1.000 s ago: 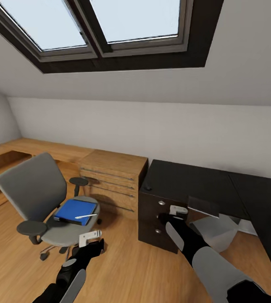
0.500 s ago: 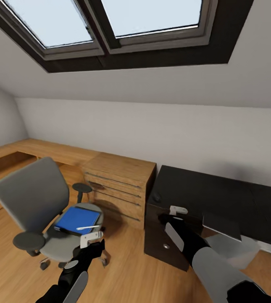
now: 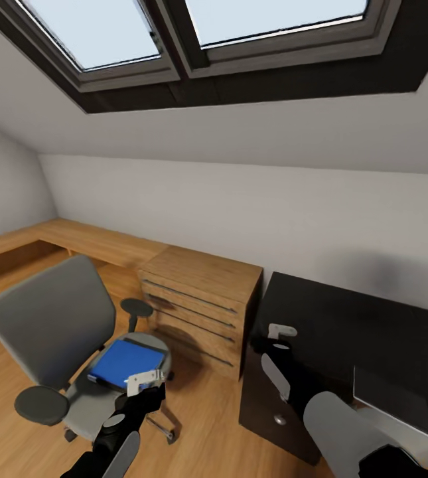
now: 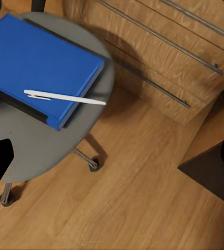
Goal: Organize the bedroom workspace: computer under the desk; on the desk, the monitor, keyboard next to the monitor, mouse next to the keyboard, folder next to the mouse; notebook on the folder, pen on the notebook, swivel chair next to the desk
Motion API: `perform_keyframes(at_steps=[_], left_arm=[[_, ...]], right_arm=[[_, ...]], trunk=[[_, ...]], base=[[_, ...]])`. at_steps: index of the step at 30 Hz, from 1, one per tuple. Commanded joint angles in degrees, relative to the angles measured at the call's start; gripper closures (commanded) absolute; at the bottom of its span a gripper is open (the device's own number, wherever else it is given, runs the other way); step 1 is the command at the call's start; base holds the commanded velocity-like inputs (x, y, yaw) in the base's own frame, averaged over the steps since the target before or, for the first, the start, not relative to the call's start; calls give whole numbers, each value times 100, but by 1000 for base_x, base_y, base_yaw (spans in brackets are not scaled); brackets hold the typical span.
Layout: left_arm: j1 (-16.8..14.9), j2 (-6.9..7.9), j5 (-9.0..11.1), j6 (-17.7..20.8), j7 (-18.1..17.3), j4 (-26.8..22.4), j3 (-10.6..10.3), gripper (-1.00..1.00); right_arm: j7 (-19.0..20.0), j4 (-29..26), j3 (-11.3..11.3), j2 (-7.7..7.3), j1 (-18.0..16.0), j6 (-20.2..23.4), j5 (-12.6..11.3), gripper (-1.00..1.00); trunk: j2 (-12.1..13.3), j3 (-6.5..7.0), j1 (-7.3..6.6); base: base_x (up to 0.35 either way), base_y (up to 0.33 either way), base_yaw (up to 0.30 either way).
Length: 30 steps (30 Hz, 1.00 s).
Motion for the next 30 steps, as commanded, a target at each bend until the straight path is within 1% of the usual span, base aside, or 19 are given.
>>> perform_keyframes(at_steps=[1,8,12,14,17,22,25,27,29,30], left_arm=[[-6,5,44,12,52,-8,-19,-100],[-4,-2,39,12,52,-4,-19,-100],[-6,-2,34,3,52,-16,-25,-100],[-6,-4,34,7,52,-37,-46,-100],[-6,-8,37,14,49,-56,-74,-100],[-6,-8,42,23,52,-70,-167,-100],[-6,-8,47,29,48,-77,-187,-100],[-4,-10,54,34,47,-214,-188,-100],[-5,-10,97,38,52,-509,-180,-100],[-6,9,446,49,60,-730,-170,-100]], right_arm=[[-49,-10,39,-5,-5,24,-35,-100],[-51,-9,39,-8,-4,9,-6,-100],[-21,3,38,-35,23,10,10,-100],[-16,7,39,-44,55,12,171,-100],[-21,8,39,-37,67,13,336,-100],[-14,32,39,-41,74,13,437,-100],[7,143,40,-45,76,9,489,-100],[108,248,45,-48,75,0,608,-100],[247,307,42,-50,75,-27,826,-100],[444,378,34,-55,75,-50,1151,-100]], trunk=[[-6,-8,5],[-6,-8,5],[-6,-8,5],[-6,-8,5],[-6,-8,5],[-6,-8,5],[-6,-8,5],[-6,-8,5],[-6,-8,5],[-6,-8,5]], base=[[329,0,4],[329,0,1],[329,0,0],[329,0,0],[329,0,0],[311,0,0],[135,0,0],[47,0,0],[19,0,0],[5,0,0]])
